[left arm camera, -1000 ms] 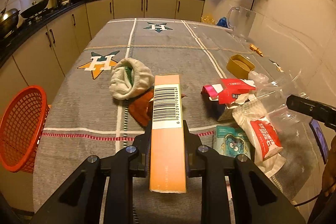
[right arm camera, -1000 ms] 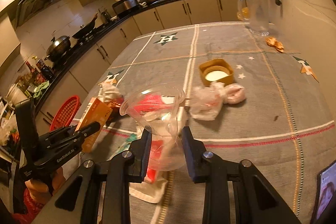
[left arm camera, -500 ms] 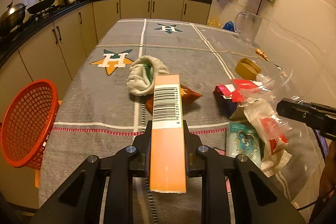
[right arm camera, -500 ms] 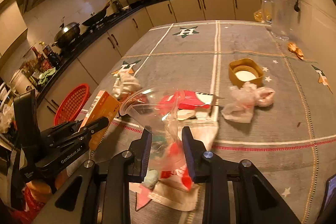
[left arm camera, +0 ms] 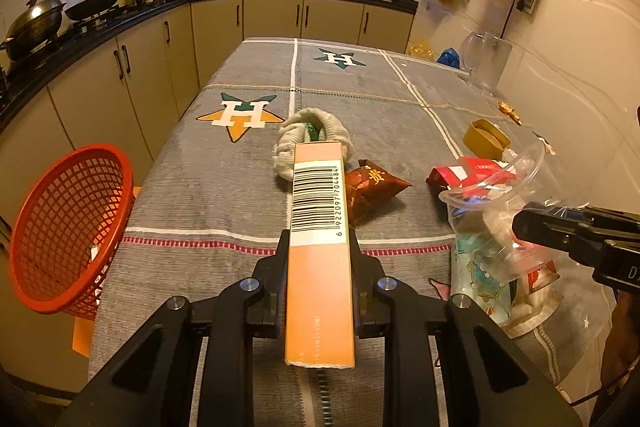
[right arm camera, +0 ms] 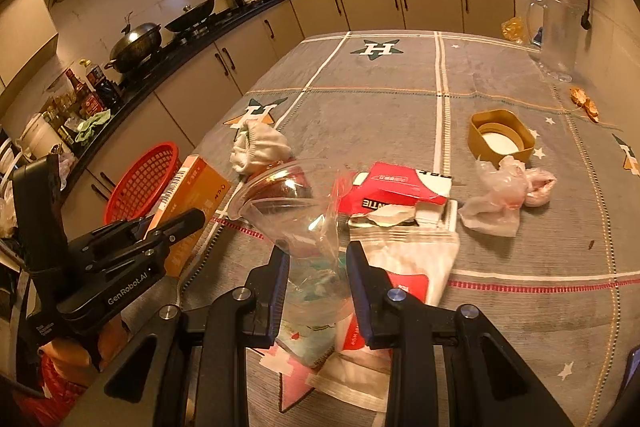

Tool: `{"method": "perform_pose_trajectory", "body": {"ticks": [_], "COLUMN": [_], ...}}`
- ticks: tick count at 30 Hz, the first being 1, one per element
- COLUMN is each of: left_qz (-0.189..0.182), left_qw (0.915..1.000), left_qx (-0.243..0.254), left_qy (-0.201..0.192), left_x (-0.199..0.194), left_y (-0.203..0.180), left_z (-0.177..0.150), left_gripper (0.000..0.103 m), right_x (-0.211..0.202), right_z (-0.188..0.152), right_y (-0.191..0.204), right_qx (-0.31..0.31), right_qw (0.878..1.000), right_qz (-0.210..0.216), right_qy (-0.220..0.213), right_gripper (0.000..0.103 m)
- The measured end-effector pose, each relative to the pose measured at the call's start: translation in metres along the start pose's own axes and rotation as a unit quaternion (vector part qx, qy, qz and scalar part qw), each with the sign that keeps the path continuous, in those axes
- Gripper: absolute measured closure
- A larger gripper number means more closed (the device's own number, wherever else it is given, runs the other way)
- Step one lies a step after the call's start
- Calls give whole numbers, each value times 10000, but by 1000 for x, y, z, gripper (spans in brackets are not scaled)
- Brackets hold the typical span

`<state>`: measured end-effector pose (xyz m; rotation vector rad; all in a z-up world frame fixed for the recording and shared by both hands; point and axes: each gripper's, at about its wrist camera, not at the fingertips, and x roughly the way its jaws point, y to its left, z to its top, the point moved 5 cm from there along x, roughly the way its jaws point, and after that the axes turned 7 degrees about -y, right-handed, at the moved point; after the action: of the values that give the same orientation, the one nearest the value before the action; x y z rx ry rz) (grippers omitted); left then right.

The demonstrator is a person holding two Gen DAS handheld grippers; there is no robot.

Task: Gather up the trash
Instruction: 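Carry the orange box and clear cup to the red basket and release both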

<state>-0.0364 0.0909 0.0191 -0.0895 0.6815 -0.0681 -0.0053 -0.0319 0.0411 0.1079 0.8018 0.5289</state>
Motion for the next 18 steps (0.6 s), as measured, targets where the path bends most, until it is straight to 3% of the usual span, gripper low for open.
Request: {"method": "perform_pose_trajectory", "body": {"ticks": [18], "left_qz": [311], "left_qw": [9988], "left_qx": [-314], "left_qy": [-214], "left_x": [-14], "left_y": [43], "left_z": [5], "left_gripper": [81], "right_x": [18], "right_z": [18], "right_y": [46], "right_qx": [-301], "right_qw": [9992], "right_qz": [269], "right_qy": [2], "right_gripper": [71]}}
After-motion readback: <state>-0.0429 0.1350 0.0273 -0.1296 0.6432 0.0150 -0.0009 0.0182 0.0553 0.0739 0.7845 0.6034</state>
